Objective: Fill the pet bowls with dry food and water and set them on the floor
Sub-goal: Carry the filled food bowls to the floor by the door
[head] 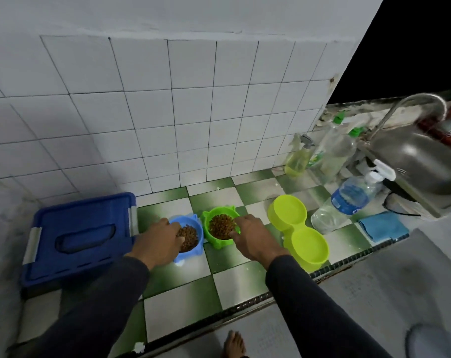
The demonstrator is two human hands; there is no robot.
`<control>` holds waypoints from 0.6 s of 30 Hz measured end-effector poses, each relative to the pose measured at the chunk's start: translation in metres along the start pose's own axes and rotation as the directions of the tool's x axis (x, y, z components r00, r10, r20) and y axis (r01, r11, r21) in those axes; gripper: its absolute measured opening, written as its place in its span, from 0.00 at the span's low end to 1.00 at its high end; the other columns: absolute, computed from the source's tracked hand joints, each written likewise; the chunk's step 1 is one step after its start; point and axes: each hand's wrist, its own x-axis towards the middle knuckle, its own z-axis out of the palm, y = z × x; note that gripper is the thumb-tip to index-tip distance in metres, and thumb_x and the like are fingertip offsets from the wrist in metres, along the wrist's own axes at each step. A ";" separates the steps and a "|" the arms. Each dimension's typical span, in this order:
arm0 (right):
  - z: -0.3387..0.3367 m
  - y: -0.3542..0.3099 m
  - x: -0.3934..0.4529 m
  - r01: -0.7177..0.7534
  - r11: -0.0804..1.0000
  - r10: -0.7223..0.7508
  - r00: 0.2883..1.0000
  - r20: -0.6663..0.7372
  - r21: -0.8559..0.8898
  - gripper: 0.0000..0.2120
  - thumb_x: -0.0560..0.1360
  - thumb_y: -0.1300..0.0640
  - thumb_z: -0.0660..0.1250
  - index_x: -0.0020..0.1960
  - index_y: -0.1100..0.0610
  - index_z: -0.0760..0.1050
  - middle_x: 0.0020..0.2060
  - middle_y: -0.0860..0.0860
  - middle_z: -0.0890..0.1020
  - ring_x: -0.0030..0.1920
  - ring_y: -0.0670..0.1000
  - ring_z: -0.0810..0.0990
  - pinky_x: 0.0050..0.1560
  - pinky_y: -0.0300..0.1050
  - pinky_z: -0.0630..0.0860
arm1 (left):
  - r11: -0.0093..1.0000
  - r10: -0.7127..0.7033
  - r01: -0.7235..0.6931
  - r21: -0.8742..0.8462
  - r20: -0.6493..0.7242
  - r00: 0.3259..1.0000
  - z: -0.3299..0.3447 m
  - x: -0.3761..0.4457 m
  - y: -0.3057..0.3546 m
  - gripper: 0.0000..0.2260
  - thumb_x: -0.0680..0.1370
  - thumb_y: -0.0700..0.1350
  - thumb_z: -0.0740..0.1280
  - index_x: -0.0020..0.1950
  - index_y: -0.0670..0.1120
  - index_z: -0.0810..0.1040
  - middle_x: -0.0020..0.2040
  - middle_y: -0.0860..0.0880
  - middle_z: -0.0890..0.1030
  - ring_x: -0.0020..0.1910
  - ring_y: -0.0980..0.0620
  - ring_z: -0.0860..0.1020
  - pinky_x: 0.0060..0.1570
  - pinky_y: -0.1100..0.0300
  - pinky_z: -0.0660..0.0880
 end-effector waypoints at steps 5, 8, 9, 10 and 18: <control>0.002 0.022 0.029 0.056 0.998 -0.055 0.995 0.086 -0.015 0.18 0.82 0.47 0.61 0.66 0.57 0.74 0.60 0.60 0.77 0.62 0.62 0.75 0.62 0.56 0.75 | 0.991 -0.119 0.118 -0.069 -0.002 0.993 0.025 0.009 0.003 0.21 0.84 0.54 0.61 0.77 0.51 0.70 0.72 0.43 0.72 0.66 0.42 0.75 0.64 0.47 0.75; 0.008 0.031 0.042 0.087 0.996 -0.084 0.989 0.124 -0.014 0.19 0.81 0.46 0.62 0.66 0.57 0.74 0.59 0.60 0.77 0.61 0.62 0.76 0.62 0.56 0.76 | 0.978 -0.181 0.180 -0.108 -0.004 0.983 0.039 0.010 0.003 0.23 0.83 0.53 0.62 0.78 0.52 0.67 0.72 0.42 0.71 0.66 0.41 0.73 0.65 0.46 0.74; 0.011 0.034 0.046 0.097 0.995 -0.094 0.986 0.139 -0.016 0.19 0.81 0.46 0.62 0.66 0.57 0.74 0.59 0.60 0.77 0.61 0.62 0.77 0.62 0.56 0.76 | 0.972 -0.205 0.202 -0.122 -0.008 0.979 0.044 0.010 0.003 0.23 0.83 0.53 0.62 0.78 0.52 0.67 0.71 0.42 0.71 0.66 0.41 0.73 0.65 0.46 0.74; 0.013 0.037 0.049 0.107 0.994 -0.103 0.983 0.153 -0.022 0.19 0.81 0.46 0.63 0.67 0.57 0.74 0.59 0.60 0.77 0.61 0.62 0.77 0.62 0.55 0.76 | 0.965 -0.228 0.225 -0.136 -0.012 0.974 0.049 0.009 0.003 0.23 0.83 0.52 0.62 0.77 0.51 0.67 0.70 0.41 0.71 0.65 0.40 0.73 0.65 0.46 0.74; 0.037 0.050 0.069 0.088 0.996 -0.086 0.968 0.235 0.002 0.25 0.82 0.46 0.62 0.76 0.56 0.67 0.68 0.62 0.72 0.66 0.62 0.74 0.69 0.51 0.71 | 0.900 -0.337 0.311 -0.307 -0.036 0.941 0.081 0.014 -0.002 0.23 0.83 0.49 0.62 0.78 0.49 0.64 0.64 0.40 0.69 0.60 0.38 0.74 0.59 0.42 0.76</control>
